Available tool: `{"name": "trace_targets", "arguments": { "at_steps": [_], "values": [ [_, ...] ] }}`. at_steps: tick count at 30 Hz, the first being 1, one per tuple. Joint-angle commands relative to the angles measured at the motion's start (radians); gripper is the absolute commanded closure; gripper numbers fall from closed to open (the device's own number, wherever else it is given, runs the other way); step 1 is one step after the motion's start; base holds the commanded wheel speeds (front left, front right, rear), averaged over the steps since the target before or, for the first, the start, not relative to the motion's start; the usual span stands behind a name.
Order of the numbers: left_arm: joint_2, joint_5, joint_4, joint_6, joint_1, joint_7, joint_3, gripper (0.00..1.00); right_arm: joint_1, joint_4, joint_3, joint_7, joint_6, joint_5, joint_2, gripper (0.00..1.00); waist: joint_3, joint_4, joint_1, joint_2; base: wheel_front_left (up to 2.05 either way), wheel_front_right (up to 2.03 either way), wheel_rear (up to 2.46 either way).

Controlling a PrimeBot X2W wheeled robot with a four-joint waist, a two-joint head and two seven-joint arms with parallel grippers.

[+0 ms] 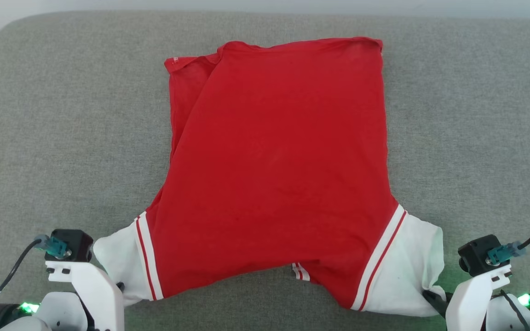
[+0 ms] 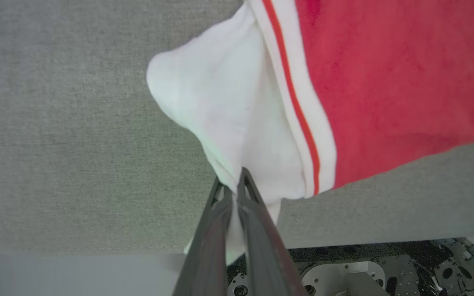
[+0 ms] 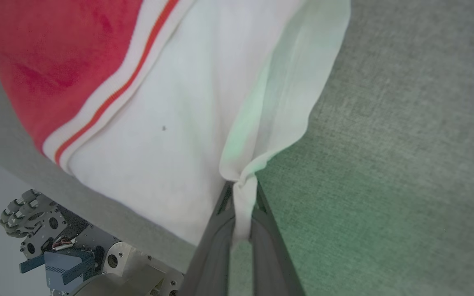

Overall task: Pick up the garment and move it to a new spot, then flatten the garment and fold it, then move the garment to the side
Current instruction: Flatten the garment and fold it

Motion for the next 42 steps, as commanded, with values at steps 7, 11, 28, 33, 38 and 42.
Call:
{"name": "trace_targets", "arguments": {
  "at_steps": [7,11,28,33,38,42],
  "values": [
    [-0.029,0.001,0.012,-0.019,-0.007,-0.031,0.008,1.0,-0.002,0.041,0.024,-0.045,0.0,-0.057,0.025,0.77,0.029,-0.001,0.0,-0.0001,0.0,0.0,0.0],
    [-0.052,0.006,0.016,-0.031,-0.025,-0.044,0.014,1.0,-0.034,0.065,0.022,-0.083,-0.001,-0.084,0.052,0.0,0.039,0.001,0.0,-0.0001,0.0,0.0,0.0],
    [-0.153,0.045,0.043,-0.093,-0.099,-0.092,-0.002,1.0,-0.426,-0.008,-0.078,-0.225,0.0,-0.204,0.127,0.0,0.108,0.064,0.0,-0.0001,0.0,0.0,0.0],
    [-0.195,0.056,0.065,-0.127,-0.148,-0.084,-0.021,1.0,-0.628,0.184,-0.093,-0.277,0.0,-0.227,0.102,0.0,0.142,0.12,0.0,-0.0001,0.0,0.0,0.0],
    [-0.244,0.064,0.1,-0.165,-0.186,-0.081,-0.04,1.0,-0.822,0.411,-0.102,-0.283,0.0,-0.252,0.06,0.0,0.174,0.187,0.0,-0.0001,0.0,0.0,0.0],
    [-0.27,0.067,0.126,-0.187,-0.206,-0.082,-0.049,1.0,-0.925,0.55,-0.116,-0.265,0.0,-0.275,0.036,0.0,0.195,0.225,0.0,-0.0001,0.0,0.0,0.0]
  ]
}}
